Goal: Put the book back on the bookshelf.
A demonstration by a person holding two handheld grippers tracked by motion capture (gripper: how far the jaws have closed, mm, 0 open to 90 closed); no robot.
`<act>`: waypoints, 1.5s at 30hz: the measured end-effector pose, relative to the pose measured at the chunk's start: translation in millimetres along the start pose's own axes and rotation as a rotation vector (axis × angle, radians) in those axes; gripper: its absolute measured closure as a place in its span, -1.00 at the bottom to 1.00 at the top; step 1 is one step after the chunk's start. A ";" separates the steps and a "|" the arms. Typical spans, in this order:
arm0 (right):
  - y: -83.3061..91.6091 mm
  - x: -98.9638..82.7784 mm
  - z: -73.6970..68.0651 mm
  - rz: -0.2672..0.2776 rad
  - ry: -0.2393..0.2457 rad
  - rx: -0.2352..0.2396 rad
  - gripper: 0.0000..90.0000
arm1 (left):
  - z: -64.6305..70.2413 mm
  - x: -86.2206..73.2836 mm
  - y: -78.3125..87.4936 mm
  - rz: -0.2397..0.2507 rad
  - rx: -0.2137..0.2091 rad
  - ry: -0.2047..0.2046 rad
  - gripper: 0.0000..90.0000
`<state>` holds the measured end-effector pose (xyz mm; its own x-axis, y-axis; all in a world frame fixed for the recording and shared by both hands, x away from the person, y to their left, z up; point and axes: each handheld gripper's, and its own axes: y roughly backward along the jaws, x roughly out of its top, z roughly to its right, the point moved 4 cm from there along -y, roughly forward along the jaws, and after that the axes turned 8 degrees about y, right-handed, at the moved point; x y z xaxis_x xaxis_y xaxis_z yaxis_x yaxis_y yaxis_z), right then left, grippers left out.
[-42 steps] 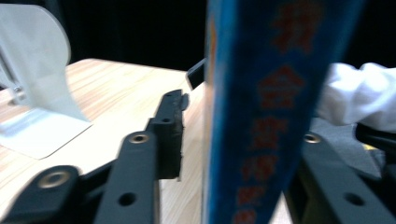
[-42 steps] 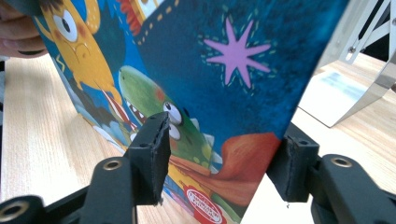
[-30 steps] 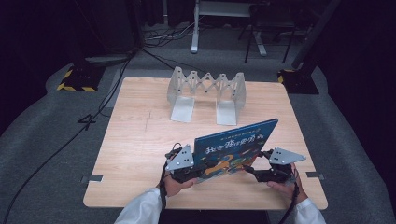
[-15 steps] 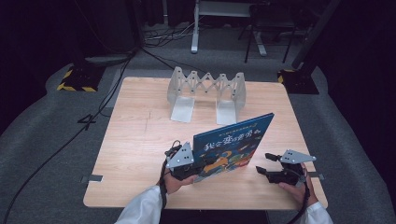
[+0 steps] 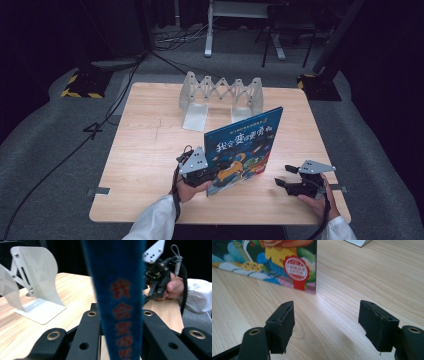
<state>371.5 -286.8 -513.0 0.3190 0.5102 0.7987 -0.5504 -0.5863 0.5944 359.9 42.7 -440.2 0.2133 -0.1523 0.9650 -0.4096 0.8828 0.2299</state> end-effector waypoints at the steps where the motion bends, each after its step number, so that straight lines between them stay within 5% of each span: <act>1: -0.5 -0.6 0.1 -0.005 0.001 -0.001 -0.33 | -1.6 0.7 -0.6 0.010 0.009 0.002 0.80; 4: -2.2 -1.7 0.1 -0.015 0.006 -0.002 -0.33 | 0.6 3.6 -1.5 -0.001 0.039 -0.034 0.84; 12: -4.8 -2.8 -2.6 -0.030 0.020 0.009 -0.32 | -4.7 10.8 -0.7 0.002 0.072 -0.036 0.84; 21: -9.9 -5.1 -5.8 -0.073 0.060 -0.011 -0.32 | -20.2 21.8 14.6 0.027 0.144 -0.041 0.84; 33: -13.4 -6.8 -8.6 -0.104 0.087 -0.015 -0.32 | -40.5 32.8 36.7 -0.002 0.252 -0.092 0.84; 41: -13.9 -6.2 -9.7 -0.104 0.094 -0.018 -0.32 | -61.3 32.1 53.7 -0.001 0.338 -0.082 0.84; 45: -13.8 -6.4 -9.6 -0.106 0.095 -0.017 -0.32 | -72.4 28.5 64.2 0.005 0.376 -0.045 0.84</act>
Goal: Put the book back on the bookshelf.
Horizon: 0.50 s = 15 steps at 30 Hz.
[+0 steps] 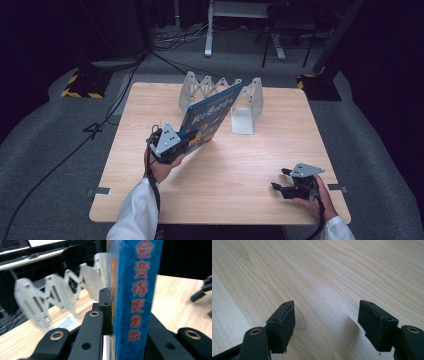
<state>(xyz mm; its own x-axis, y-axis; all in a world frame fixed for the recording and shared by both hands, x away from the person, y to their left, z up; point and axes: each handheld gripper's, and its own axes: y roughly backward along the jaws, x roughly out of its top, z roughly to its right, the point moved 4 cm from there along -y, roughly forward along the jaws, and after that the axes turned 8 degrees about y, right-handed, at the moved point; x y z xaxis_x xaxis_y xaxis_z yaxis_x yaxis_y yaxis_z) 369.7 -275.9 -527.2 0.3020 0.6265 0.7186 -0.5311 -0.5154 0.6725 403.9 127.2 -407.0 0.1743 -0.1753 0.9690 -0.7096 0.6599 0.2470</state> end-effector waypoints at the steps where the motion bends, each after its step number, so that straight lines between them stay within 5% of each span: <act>1: 0.0 -0.1 0.2 -0.001 0.001 0.002 -0.32 | -3.1 -1.0 2.8 0.000 0.013 0.000 0.84; 9: -0.6 -0.3 0.8 0.001 -0.011 0.012 -0.32 | -23.5 -13.0 27.7 -0.005 0.076 0.029 0.84; 15: -1.2 0.0 1.2 0.000 -0.015 0.017 -0.32 | -32.7 -7.9 29.0 0.025 0.089 0.057 0.84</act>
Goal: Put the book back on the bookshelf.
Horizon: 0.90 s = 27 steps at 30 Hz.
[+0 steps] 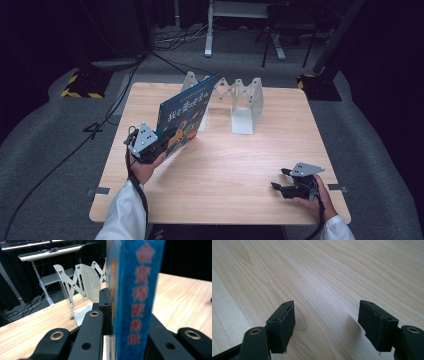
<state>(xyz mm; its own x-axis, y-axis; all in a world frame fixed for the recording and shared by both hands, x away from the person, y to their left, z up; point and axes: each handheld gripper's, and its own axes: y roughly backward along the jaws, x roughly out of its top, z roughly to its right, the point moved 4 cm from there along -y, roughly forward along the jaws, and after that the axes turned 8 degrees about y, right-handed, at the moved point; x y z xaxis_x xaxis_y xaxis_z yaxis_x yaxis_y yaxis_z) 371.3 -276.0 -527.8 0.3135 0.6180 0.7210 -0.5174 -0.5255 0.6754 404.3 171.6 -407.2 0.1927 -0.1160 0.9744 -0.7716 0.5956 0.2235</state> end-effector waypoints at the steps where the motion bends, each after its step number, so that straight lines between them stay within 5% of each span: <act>1: -0.1 0.0 0.2 0.001 0.000 0.001 -0.32 | -0.7 2.3 -1.7 -0.001 0.001 -0.004 0.84; 10: 0.3 -0.4 -1.1 0.009 0.008 0.014 -0.28 | -3.9 34.0 -27.3 -0.027 0.033 -0.042 0.84; 15: 0.6 -0.5 -1.1 0.008 0.010 0.021 -0.28 | -13.8 41.3 -39.4 0.010 0.070 0.000 0.84; 21: 0.5 -0.6 -1.3 0.011 0.013 0.024 -0.28 | -19.4 21.0 -54.6 0.026 0.074 0.082 0.84; 27: 0.1 -0.2 -2.7 0.015 0.017 0.028 -0.28 | -24.7 7.9 -52.2 0.079 0.074 0.174 0.84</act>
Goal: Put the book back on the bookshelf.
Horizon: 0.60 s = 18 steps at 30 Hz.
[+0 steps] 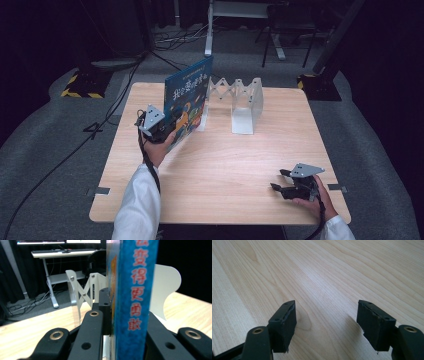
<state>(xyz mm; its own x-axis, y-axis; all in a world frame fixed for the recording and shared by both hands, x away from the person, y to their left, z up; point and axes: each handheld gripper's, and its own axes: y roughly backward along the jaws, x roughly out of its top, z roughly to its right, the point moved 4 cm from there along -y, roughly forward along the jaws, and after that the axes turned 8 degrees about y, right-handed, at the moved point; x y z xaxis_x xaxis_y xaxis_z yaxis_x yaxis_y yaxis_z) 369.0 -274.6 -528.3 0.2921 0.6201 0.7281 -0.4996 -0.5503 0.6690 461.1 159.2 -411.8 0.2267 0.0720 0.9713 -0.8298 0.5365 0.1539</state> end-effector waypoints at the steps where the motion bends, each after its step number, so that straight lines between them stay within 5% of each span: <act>1: -0.2 0.1 -0.2 0.001 -0.001 0.000 -0.28 | -2.7 -3.6 1.3 0.011 0.004 0.027 0.84; 8: -1.0 0.0 0.3 0.004 -0.010 0.009 -0.30 | -8.3 -26.6 0.9 -0.047 0.023 0.045 0.83; 18: -1.2 -0.1 0.0 0.005 -0.013 0.014 -0.31 | 2.3 -21.2 -16.9 -0.083 0.060 0.012 0.82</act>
<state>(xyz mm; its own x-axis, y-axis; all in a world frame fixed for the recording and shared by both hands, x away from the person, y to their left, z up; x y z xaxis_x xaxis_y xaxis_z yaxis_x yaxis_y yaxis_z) 369.6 -274.0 -529.2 0.3007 0.6101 0.7331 -0.4898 -0.5608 0.6676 469.2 146.7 -434.6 0.3019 0.0390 0.9525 -0.8365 0.4901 0.2451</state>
